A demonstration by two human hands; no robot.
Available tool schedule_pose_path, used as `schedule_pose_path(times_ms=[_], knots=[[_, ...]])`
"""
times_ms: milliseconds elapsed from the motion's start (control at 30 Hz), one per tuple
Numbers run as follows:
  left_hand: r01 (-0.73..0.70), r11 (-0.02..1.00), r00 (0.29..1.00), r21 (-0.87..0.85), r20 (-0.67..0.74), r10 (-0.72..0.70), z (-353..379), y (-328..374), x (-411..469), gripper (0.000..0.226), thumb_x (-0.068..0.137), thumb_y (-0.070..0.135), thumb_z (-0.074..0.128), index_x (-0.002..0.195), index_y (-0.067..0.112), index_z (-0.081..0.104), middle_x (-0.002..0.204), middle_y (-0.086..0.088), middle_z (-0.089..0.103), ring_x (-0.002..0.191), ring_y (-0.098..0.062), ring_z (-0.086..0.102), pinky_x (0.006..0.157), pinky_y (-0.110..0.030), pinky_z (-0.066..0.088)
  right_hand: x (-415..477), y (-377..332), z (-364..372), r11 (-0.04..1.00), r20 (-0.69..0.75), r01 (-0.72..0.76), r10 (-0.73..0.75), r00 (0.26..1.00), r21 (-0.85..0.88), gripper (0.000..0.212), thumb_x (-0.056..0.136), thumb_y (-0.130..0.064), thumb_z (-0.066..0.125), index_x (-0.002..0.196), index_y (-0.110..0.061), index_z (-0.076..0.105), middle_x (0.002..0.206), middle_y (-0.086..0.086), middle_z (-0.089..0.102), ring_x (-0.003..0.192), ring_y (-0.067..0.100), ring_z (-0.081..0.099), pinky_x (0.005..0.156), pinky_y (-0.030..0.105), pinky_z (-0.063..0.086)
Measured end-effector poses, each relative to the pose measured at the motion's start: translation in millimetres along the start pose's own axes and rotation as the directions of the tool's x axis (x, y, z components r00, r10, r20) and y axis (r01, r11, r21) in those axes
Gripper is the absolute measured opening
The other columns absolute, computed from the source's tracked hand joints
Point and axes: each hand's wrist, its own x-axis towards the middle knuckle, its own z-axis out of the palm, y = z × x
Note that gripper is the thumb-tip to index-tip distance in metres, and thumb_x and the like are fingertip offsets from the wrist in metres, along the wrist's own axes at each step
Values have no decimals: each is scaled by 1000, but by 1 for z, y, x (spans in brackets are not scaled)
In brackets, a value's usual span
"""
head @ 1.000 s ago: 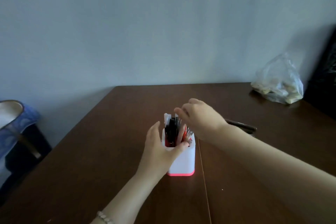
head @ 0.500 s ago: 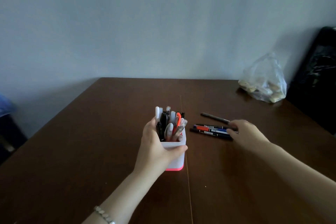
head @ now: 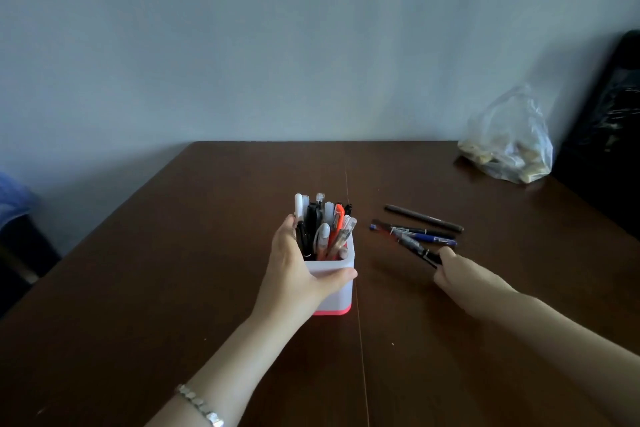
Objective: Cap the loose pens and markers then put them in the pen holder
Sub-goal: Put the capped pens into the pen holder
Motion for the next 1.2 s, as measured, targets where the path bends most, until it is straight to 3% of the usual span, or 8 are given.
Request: schedule_pose_path(times_ms=[167, 367, 500, 600, 700, 833, 1033, 1200], knots=[[-273, 959, 889, 82, -360, 283, -11, 25, -12, 66, 73, 39, 68, 126, 8, 43, 124, -3, 44, 113, -9, 44, 91, -15, 37, -43, -27, -36, 704, -126, 172, -117, 985, 689, 15, 93, -9, 33, 88, -6, 47, 68, 2, 50, 58, 12, 43, 56, 27, 36], [11, 873, 1000, -488, 21, -1, -20, 74, -10, 8, 87, 22, 57, 93, 21, 63, 78, 8, 70, 67, -4, 62, 60, -20, 49, -76, -67, -52, 474, -66, 218, -316, 946, 853, 19, 97, -8, 30, 91, 0, 46, 66, 0, 43, 54, 5, 40, 53, 17, 36], [-35, 847, 999, -530, -37, 19, -22, 77, -7, 11, 87, 15, 58, 79, 14, 64, 71, 0, 69, 60, -12, 59, 54, -24, 50, -73, -72, -51, 611, -77, 256, -304, 950, 749, 24, 96, -20, 36, 84, -6, 51, 65, 2, 51, 59, 13, 46, 58, 34, 39], [-154, 856, 966, -494, -256, 26, -37, 74, 4, 14, 88, 13, 56, 77, 19, 60, 66, 7, 66, 57, -6, 60, 48, -19, 51, -66, -64, -66, 713, -373, 429, -248, 894, 554, 17, 92, -16, 47, 85, -25, 59, 63, -7, 55, 55, 1, 50, 53, 20, 41], [-249, 914, 925, -320, -359, 126, -55, 67, 16, 17, 87, 14, 57, 82, 30, 56, 77, 6, 65, 70, -4, 64, 56, -23, 55, -58, -57, -89, 638, -483, 485, -195, 853, 599, 19, 89, -15, 53, 94, -29, 64, 53, -8, 55, 47, 1, 46, 47, 12, 35], [-211, 970, 943, -120, -286, 169, -54, 56, 20, 10, 83, 18, 65, 87, 25, 59, 79, 7, 65, 74, -13, 65, 68, -31, 55, -54, -71, -124, 516, -498, 518, -191, 846, 682, 12, 86, -15, 57, 77, -18, 63, 43, -7, 50, 39, 3, 41, 42, 9, 35], [-237, 959, 948, 154, -181, 263, -40, 36, 9, 54, 80, 19, 68, 128, 27, 44, 97, 5, 66, 81, -13, 64, 71, -30, 52, -34, -103, -129, 812, -363, 442, -308, 879, 382, 18, 87, -34, 54, 80, -21, 64, 66, -9, 64, 57, 4, 53, 51, 18, 39], [-346, 836, 896, 426, -116, 430, -28, 20, 3, 40, 75, 15, 72, 114, 17, 61, 108, -4, 64, 86, -24, 64, 68, -30, 46, -17, -130, -75, 843, -365, 443, -326, 872, 306, 20, 95, -30, 41, 98, -14, 52, 87, 4, 63, 78, 23, 57, 69, 36, 47]])
